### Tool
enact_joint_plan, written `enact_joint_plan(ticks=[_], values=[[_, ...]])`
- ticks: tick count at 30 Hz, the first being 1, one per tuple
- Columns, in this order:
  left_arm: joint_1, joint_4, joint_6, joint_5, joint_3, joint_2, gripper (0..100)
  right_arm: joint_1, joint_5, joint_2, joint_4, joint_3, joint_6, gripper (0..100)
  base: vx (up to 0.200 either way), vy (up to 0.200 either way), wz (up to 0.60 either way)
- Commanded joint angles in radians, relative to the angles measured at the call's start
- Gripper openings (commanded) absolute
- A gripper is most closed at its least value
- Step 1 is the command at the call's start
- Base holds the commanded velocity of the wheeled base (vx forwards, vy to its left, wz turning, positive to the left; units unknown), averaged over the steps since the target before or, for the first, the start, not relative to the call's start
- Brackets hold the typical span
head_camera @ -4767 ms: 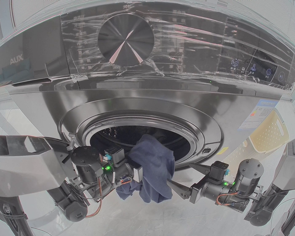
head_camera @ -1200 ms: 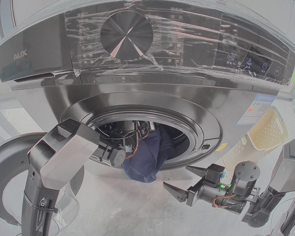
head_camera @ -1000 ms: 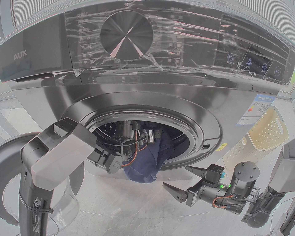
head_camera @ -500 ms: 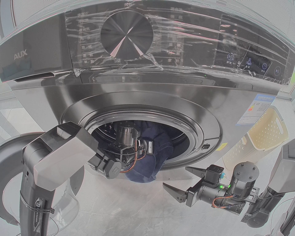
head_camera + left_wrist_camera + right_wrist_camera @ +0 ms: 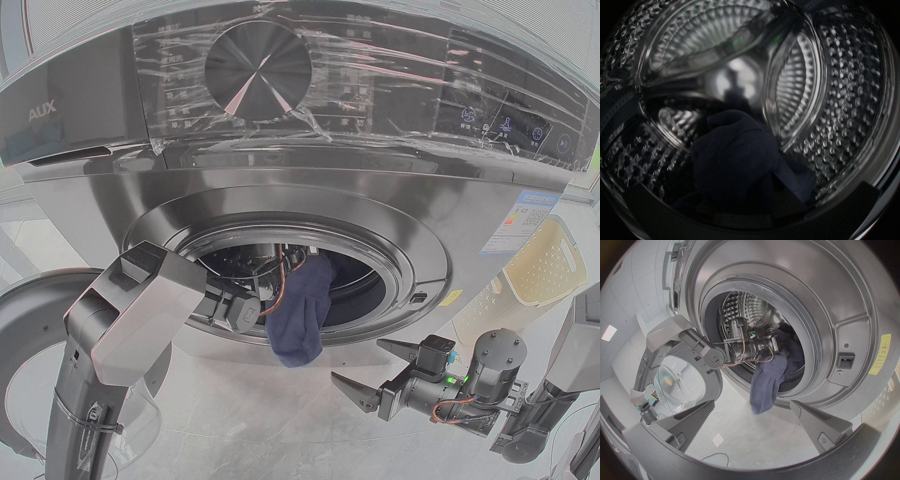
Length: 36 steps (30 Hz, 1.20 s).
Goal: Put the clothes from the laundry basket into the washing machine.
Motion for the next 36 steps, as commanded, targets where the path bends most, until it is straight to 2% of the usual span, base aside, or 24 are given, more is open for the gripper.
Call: enact_joint_plan(ticks=[1,4,5,10,14,16,20,22,25,28,29,36], values=[[0.016,-0.013,-0.014,0.017,-0.074,0.032,0,0.001,0.001,0.002,0.000,0.000,0.000,100,0.000,0.000,0.00],[0.014,-0.024,-0.014,0.018,-0.057,0.031,0,0.001,0.001,0.002,0.000,0.000,0.001,100,0.000,0.000,0.00],[0.014,-0.027,-0.014,0.018,-0.051,0.031,100,0.001,0.001,0.002,0.000,0.000,0.001,100,0.000,0.000,0.00],[0.005,-0.024,-0.014,0.020,0.023,0.006,100,0.001,0.001,0.002,0.000,0.000,0.001,100,0.000,0.000,0.00],[-0.007,0.002,-0.009,0.003,0.179,-0.083,100,0.001,0.001,0.002,0.000,0.000,0.001,100,0.000,0.000,0.00],[-0.007,0.042,-0.008,-0.008,0.236,-0.121,100,0.001,0.001,0.002,0.000,0.000,0.001,100,0.000,0.000,0.00],[-0.003,0.182,0.000,-0.071,0.337,-0.181,100,0.001,0.001,0.005,0.000,0.000,0.001,100,0.000,0.000,0.00],[-0.004,0.190,0.003,-0.088,0.357,-0.175,100,0.002,0.001,0.005,0.000,0.000,0.001,100,0.000,0.000,0.00],[-0.006,0.170,0.000,-0.088,0.349,-0.143,100,0.004,-0.001,0.005,0.000,0.000,0.001,100,0.000,0.000,0.00],[-0.006,0.150,0.011,-0.083,0.325,-0.101,100,0.005,0.001,0.005,0.000,0.000,0.001,100,0.000,0.000,0.00],[-0.006,0.145,0.017,-0.082,0.311,-0.087,0,0.005,0.001,0.005,0.000,0.000,0.001,100,0.000,0.000,0.00],[-0.004,0.162,0.018,-0.082,0.270,-0.046,0,0.004,0.001,0.005,0.000,-0.002,0.001,100,0.000,0.000,0.00]])
